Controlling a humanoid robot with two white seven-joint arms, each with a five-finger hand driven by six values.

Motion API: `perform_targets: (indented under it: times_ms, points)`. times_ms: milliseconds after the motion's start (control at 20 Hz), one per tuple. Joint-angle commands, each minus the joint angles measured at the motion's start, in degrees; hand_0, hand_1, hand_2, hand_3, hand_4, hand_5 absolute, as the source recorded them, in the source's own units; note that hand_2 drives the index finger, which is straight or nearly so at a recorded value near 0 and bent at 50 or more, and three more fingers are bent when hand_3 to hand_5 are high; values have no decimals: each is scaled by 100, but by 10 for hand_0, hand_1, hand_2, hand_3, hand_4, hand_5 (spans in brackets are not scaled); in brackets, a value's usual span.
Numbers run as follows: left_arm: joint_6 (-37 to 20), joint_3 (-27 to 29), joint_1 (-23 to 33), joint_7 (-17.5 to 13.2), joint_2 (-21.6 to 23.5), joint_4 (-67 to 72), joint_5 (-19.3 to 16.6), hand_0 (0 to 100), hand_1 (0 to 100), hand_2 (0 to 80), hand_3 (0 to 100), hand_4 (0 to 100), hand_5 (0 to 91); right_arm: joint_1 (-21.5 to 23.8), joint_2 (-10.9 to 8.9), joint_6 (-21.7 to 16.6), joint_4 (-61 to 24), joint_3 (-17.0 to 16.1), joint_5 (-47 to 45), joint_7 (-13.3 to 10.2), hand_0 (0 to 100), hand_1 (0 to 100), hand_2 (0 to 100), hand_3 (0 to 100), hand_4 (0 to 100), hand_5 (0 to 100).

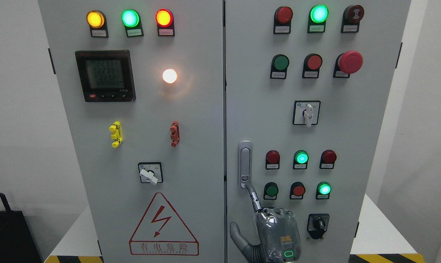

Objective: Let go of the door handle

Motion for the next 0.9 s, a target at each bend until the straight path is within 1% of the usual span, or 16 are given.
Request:
perform_targets:
  times_ms: [0,852]
  points:
    - [-3,-79,0,-4,-3,114,0,120,389,0,0,0,0,8,-1,26,71,44,-14,11,378,334,0,1000,1000,1000]
    - [-3,-79,0,-4,-3,114,0,120,389,0,0,0,0,26,-10,35,62,70,12,28,381,340,0,1000,1000,1000]
